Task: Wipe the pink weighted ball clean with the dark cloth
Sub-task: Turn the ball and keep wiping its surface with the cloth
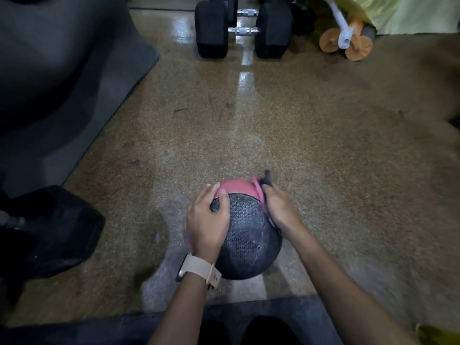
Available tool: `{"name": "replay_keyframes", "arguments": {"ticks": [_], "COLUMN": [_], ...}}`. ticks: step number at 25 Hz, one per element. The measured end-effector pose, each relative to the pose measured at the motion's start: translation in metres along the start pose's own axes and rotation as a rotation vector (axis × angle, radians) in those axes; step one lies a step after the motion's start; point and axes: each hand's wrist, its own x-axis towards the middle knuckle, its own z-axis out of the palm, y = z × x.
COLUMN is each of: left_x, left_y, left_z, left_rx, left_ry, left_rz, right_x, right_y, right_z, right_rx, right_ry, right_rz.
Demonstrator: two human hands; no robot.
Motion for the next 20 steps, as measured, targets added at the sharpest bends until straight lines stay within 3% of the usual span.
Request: {"name": "replay_keyframes", "arguments": {"ticks": [2, 4, 6, 8, 9, 10, 11, 13, 15, 17, 20], "left_x": [0.002, 0.008, 0.002, -0.006, -0.008, -0.011, -0.013, -0.014, -0.007, -0.005, 0.008], "left_y": [0.0, -0.003, -0.011, -0.015, -0.015, -0.015, -0.014, -0.012, -0.015, -0.018, -0.041], "left_z": [-0.003, -0.008, -0.012, -0.016, -0.016, -0.015, -0.014, -0.013, -0.016, -0.027, -0.032], "left_rx": [-0.002, -0.033, -0.1, -0.096, -0.074, -0.054, -0.048, -0.008, -0.022, -0.189, -0.397], "left_ry": [0.007, -0.017, -0.026, -0.002, 0.013, 0.026, 0.028, 0.021, -0.023, -0.059, -0.14], "left_rz": [-0.004, -0.038, -0.023, 0.028, 0.052, 0.056, 0.05, 0.07, 0.106, 0.012, -0.466], "right_x": [-0.016, -0.061, -0.087, -0.068, -0.049, -0.038, -0.035, -0.053, -0.067, -0.052, -0.004], "right_y": [-0.019, -0.011, 0.017, 0.024, 0.023, 0.012, 0.0, -0.016, -0.009, 0.009, 0.027], "right_z": [0.022, 0.038, 0.032, 0.016, 0.012, 0.01, 0.015, 0.035, 0.036, 0.019, -0.012], "right_rx": [-0.341, -0.442, -0.286, 0.047, 0.132, 0.068, -0.095, -0.402, -0.438, -0.192, 0.464], "right_ry": [0.08, 0.135, 0.144, 0.101, 0.092, 0.073, 0.076, 0.131, 0.096, 0.037, -0.267], "right_rz": [-0.313, -0.588, -0.58, -0.32, -0.165, -0.066, -0.118, -0.468, -0.626, -0.443, 0.11]}}
